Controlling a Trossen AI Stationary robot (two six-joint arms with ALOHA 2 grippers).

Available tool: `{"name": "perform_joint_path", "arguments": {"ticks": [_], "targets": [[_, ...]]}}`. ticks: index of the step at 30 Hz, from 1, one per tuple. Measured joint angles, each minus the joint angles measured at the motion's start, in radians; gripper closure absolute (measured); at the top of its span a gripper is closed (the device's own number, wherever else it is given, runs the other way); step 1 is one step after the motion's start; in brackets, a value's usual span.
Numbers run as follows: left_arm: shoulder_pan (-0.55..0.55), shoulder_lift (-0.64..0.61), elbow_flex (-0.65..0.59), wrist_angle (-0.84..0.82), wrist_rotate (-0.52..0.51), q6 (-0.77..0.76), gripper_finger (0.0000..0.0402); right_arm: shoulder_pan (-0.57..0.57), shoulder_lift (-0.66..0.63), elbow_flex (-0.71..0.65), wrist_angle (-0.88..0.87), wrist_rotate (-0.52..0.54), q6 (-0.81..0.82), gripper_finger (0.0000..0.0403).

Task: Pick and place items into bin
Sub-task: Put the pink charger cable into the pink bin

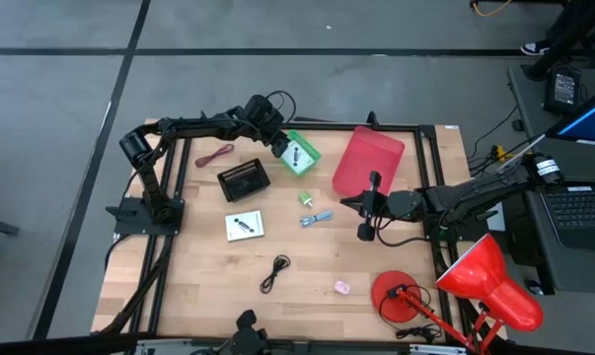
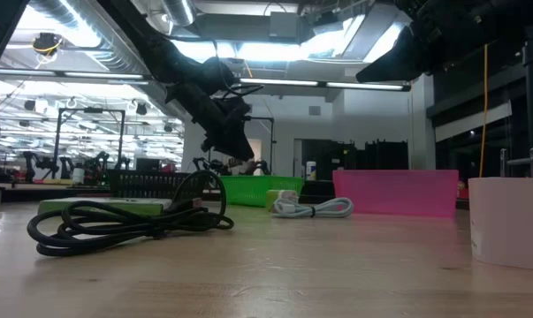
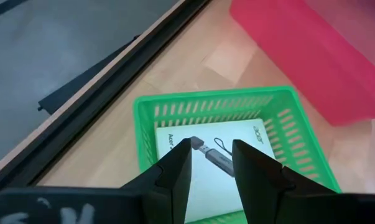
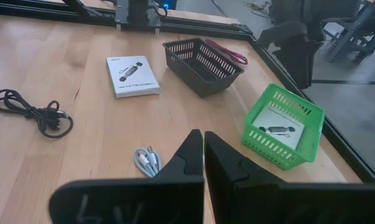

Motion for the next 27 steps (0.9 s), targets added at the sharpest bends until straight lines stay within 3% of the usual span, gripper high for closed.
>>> {"name": "perform_joint_path", "arguments": {"ticks": [5, 10, 14, 19, 24, 27], "targets": [[0.001, -0.055, 0.000, -0.034, 0.051, 0.085, 0.0291, 0.000, 0.000, 0.000, 0.000, 0.000, 0.000, 0.0403], [-0.012, -0.189, 0.000, -0.111, 0.139, 0.146, 0.0311, 0.000, 0.001, 0.000, -0.010, 0.000, 0.028, 0.0403], [-0.068, -0.319, 0.000, -0.222, 0.071, 0.266, 0.0346, 0.000, 0.001, 0.000, -0.032, 0.000, 0.031, 0.0403], [-0.170, -0.453, 0.000, -0.331, 0.010, 0.291, 0.0393, 0.000, 0.001, 0.000, -0.036, 0.000, 0.031, 0.0402], [-0.258, -0.541, 0.000, -0.426, -0.019, 0.280, 0.0398, 0.000, 0.001, 0.000, -0.036, -0.001, 0.040, 0.0402], [-0.301, -0.573, 0.000, -0.482, -0.109, 0.241, 0.0400, 0.000, 0.001, 0.000, -0.036, -0.001, 0.070, 0.0402]]}}
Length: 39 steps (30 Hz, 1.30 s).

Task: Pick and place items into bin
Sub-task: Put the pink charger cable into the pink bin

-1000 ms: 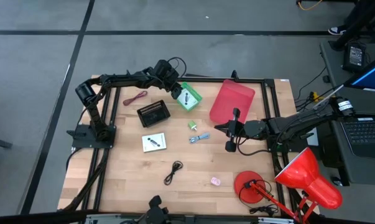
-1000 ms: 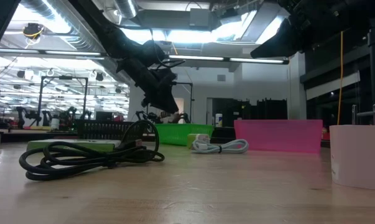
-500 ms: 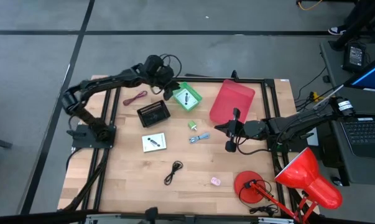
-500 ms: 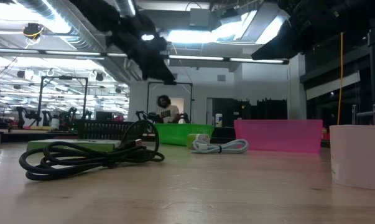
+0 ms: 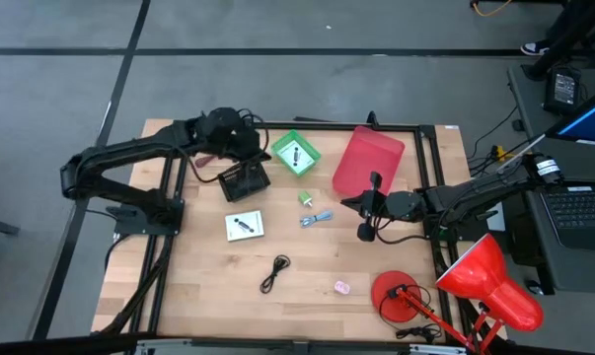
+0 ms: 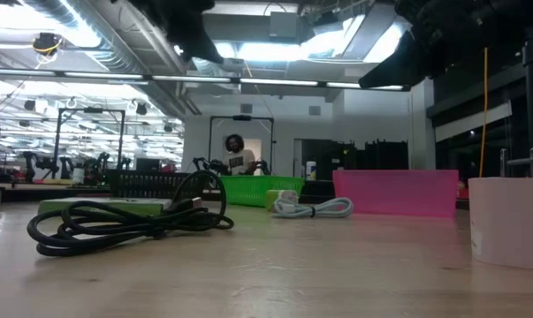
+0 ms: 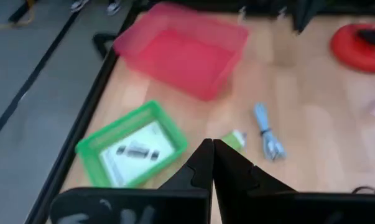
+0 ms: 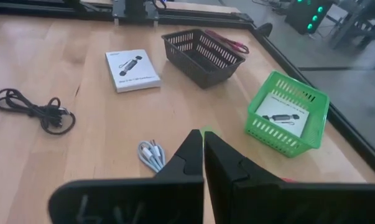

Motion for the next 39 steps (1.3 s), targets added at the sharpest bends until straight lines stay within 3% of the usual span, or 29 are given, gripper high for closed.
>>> {"name": "perform_joint_path", "arguments": {"ticks": [6, 9, 16, 26, 39], "targets": [[-0.047, -0.022, 0.000, -0.194, -0.155, -0.053, 0.0399, 0.000, 0.000, 0.000, -0.002, -0.001, 0.034, 0.0402], [-0.064, -0.021, -0.002, -0.295, -0.162, -0.119, 0.0400, 0.000, 0.000, 0.000, -0.003, -0.003, 0.036, 0.0402], [-0.107, -0.021, -0.057, -0.330, -0.197, -0.164, 0.0399, 0.000, 0.000, 0.000, -0.003, -0.030, 0.020, 0.0402], [-0.056, -0.021, -0.064, -0.419, -0.526, -0.185, 0.0394, 0.000, 0.000, 0.000, -0.001, -0.030, -0.047, 0.0402], [0.180, -0.021, -0.064, -0.420, -0.483, -0.134, 0.0326, 0.000, 0.000, 0.000, 0.010, -0.030, -0.121, 0.0402]]}}
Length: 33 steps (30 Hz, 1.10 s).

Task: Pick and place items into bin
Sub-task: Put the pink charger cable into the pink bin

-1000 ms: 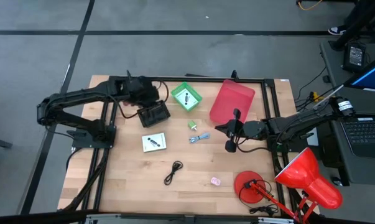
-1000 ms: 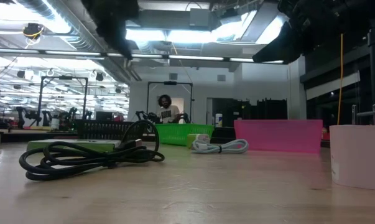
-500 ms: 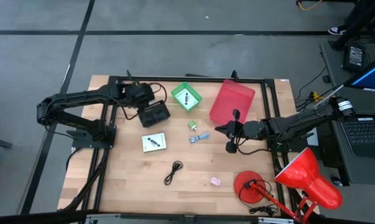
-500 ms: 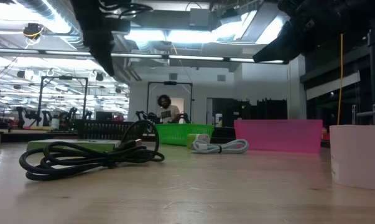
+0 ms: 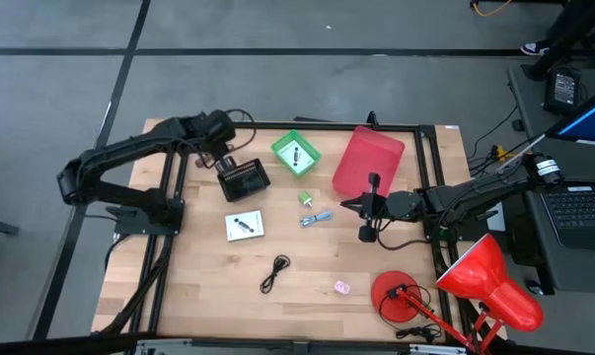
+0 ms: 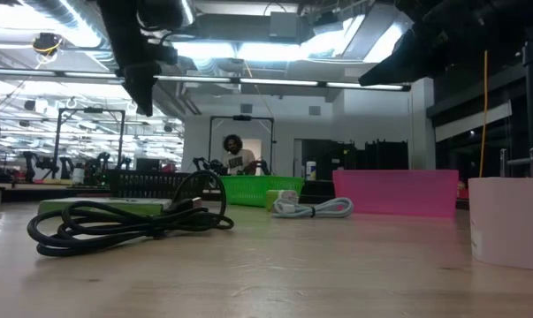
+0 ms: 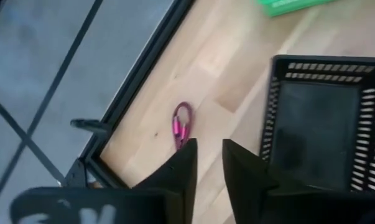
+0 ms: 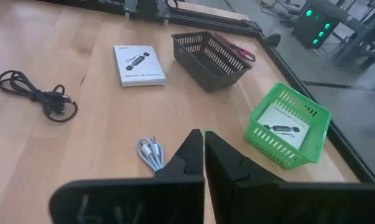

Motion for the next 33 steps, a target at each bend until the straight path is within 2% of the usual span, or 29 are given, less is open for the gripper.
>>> {"name": "perform_joint_path", "arguments": {"ticks": [5, 10, 19, 27, 33], "targets": [[0.090, 0.000, -0.026, 0.007, 0.016, 0.003, 0.0288, 0.000, 0.000, 0.000, 0.001, 0.000, -0.008, 0.0402], [0.152, 0.001, -0.129, 0.038, 0.029, 0.030, 0.0267, 0.000, 0.000, 0.000, 0.001, 0.000, -0.008, 0.0402], [0.256, 0.003, -0.298, 0.193, 0.133, 0.142, 0.0267, 0.000, 0.000, 0.000, 0.028, 0.000, -0.034, 0.0402], [0.348, 0.008, -0.300, 0.230, 0.180, 0.157, 0.0268, 0.000, 0.000, 0.000, 0.073, 0.001, -0.077, 0.0402], [0.374, 0.081, -0.300, 0.232, 0.210, 0.173, 0.0269, -0.005, 0.000, 0.000, 0.073, 0.000, -0.094, 0.0402]]}}
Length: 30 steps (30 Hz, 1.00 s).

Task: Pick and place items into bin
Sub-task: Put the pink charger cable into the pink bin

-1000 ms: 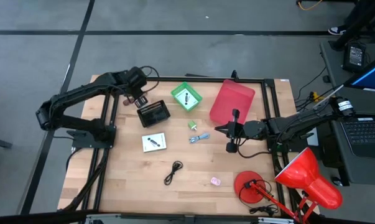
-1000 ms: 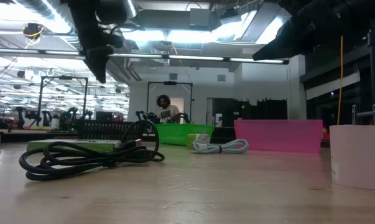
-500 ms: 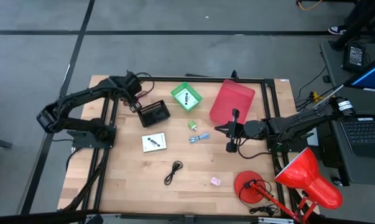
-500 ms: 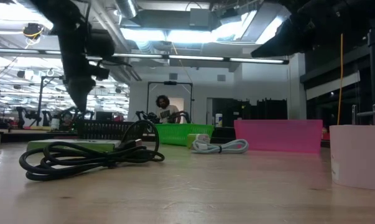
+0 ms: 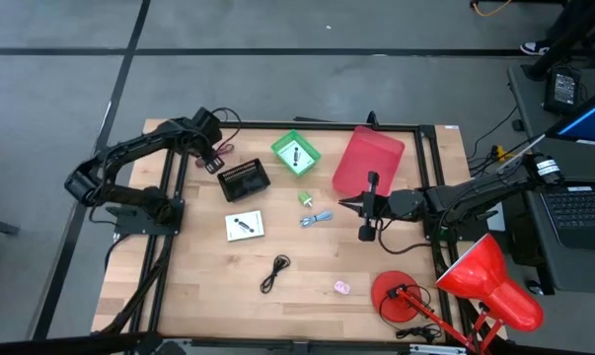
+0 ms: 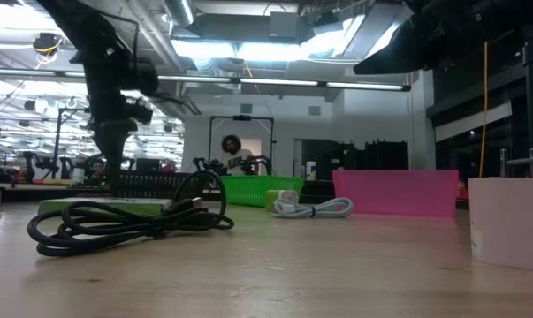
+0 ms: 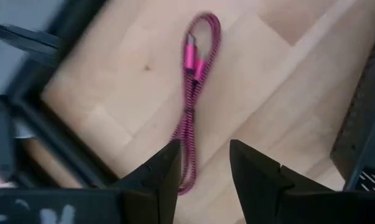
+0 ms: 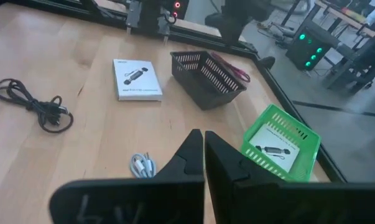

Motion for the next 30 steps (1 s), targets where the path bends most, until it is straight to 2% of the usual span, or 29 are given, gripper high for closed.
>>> {"name": "perform_joint_path", "arguments": {"ticks": [8, 11, 14, 26, 30], "targets": [[0.001, 0.160, 0.000, 0.047, -0.041, 0.020, 0.0269, -0.051, 0.000, 0.000, 0.001, -0.007, 0.016, 0.0402], [0.010, 0.199, 0.000, 0.073, -0.078, 0.024, 0.0270, -0.066, 0.000, 0.000, 0.001, -0.044, 0.017, 0.0402], [0.030, 0.228, 0.000, 0.081, -0.069, 0.048, 0.0270, -0.074, 0.000, 0.000, 0.000, -0.069, 0.018, 0.0402], [0.052, 0.255, 0.000, 0.086, -0.038, 0.053, 0.0271, -0.074, 0.000, 0.000, -0.005, -0.070, 0.016, 0.0402], [0.051, 0.255, 0.000, 0.088, -0.042, 0.044, 0.0284, -0.074, 0.000, 0.000, -0.004, -0.070, 0.016, 0.0402]]}}
